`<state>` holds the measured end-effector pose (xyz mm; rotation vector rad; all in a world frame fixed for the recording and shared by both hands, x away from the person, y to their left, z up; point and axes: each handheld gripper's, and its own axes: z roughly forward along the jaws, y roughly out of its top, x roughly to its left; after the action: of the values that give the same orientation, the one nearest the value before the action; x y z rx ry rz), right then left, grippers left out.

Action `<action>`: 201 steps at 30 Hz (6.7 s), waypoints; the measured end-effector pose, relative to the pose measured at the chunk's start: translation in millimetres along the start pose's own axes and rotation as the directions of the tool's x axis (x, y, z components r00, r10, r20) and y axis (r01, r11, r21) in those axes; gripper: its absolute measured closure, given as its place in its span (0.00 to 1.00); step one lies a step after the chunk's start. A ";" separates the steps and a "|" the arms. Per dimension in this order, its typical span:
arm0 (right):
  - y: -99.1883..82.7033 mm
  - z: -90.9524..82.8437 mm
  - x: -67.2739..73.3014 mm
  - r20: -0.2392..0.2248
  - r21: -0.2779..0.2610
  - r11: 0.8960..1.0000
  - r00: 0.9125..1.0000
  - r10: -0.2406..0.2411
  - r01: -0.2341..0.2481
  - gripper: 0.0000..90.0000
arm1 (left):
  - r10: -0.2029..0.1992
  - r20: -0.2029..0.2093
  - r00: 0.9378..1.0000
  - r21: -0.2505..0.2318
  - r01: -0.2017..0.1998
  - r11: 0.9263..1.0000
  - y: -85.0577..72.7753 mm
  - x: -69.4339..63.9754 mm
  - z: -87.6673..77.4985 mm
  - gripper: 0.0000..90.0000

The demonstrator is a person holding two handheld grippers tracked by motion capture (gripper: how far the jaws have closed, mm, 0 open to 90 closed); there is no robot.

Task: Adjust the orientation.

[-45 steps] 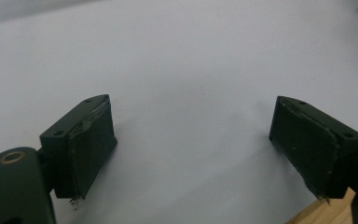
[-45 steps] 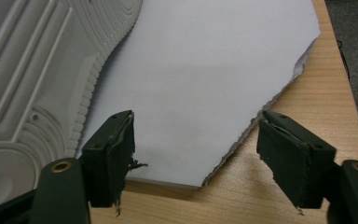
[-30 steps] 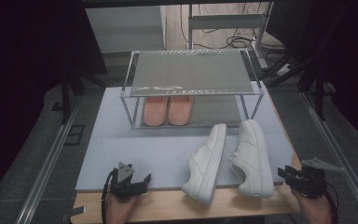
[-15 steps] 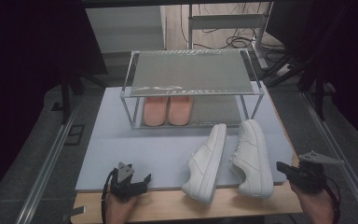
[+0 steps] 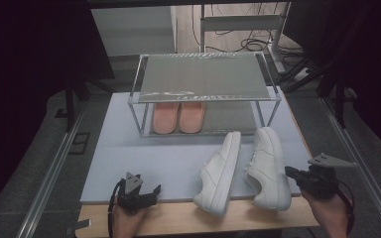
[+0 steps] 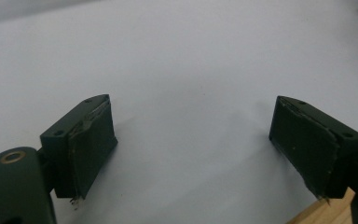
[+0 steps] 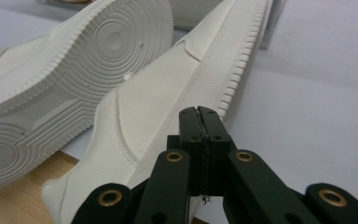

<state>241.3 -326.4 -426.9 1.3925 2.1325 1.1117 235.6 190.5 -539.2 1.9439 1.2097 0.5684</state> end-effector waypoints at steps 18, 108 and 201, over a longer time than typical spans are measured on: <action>-8.1 3.9 -5.3 0.020 0.001 1.000 1.000 0.016 -0.016 1.00 | 0.000 -0.001 1.000 0.000 0.000 1.000 0.0 -0.1 0.0 0.15; 31.4 48.2 78.2 -0.134 -0.004 0.990 0.981 -0.137 0.138 1.00 | -0.003 -0.002 1.000 -0.001 0.003 1.000 0.1 -0.3 0.2 0.15; 3.2 4.6 53.9 -0.028 0.001 0.998 0.998 -0.064 0.064 0.81 | 0.000 -0.003 1.000 0.000 0.000 1.000 0.1 -0.3 0.1 0.15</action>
<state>222.0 -276.1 -421.1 1.3065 2.1818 1.1113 235.6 190.2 -539.2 1.9436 1.2123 0.5715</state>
